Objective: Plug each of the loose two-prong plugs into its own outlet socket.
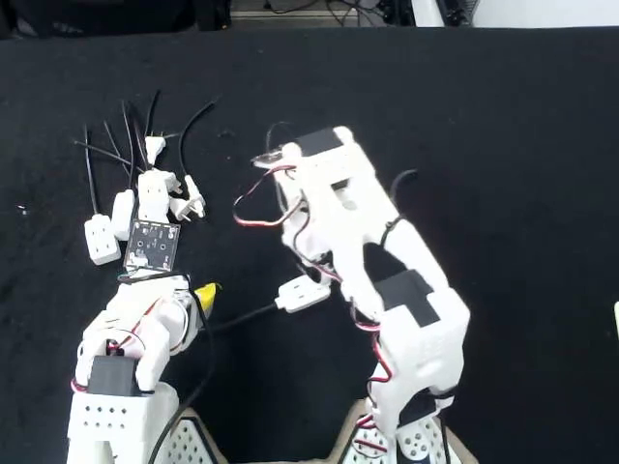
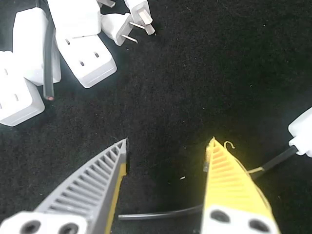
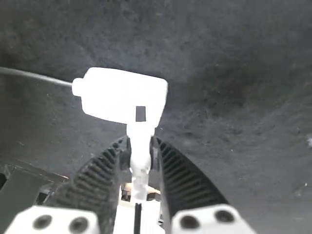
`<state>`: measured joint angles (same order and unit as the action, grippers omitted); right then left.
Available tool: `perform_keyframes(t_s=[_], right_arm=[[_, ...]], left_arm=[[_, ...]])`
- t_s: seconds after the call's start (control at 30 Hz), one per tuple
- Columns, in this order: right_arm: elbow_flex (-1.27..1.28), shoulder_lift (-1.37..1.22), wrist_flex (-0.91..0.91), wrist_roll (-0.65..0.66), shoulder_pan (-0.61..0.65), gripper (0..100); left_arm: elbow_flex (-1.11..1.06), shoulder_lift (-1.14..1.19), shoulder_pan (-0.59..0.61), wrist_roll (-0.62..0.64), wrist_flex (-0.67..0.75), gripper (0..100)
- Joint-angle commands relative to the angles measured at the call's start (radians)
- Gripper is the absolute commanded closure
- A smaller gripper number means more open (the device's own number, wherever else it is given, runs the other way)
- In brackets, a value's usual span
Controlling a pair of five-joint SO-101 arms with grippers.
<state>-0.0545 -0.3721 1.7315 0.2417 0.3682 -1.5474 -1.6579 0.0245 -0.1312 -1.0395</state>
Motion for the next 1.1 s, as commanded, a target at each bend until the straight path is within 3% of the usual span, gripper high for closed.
perform_keyframes(t_s=[0.0,0.87,1.07], right_arm=[[0.013,0.081,0.037,-0.009,-0.037,98.8],[-0.022,0.084,0.035,-0.071,-0.018,98.8],[-0.022,0.084,0.035,-0.071,0.044,98.8]], left_arm=[[0.015,-0.011,0.007,-0.011,0.002,74],[0.016,-0.011,0.007,-0.011,0.003,74],[0.018,-0.011,0.007,-0.011,0.005,74]])
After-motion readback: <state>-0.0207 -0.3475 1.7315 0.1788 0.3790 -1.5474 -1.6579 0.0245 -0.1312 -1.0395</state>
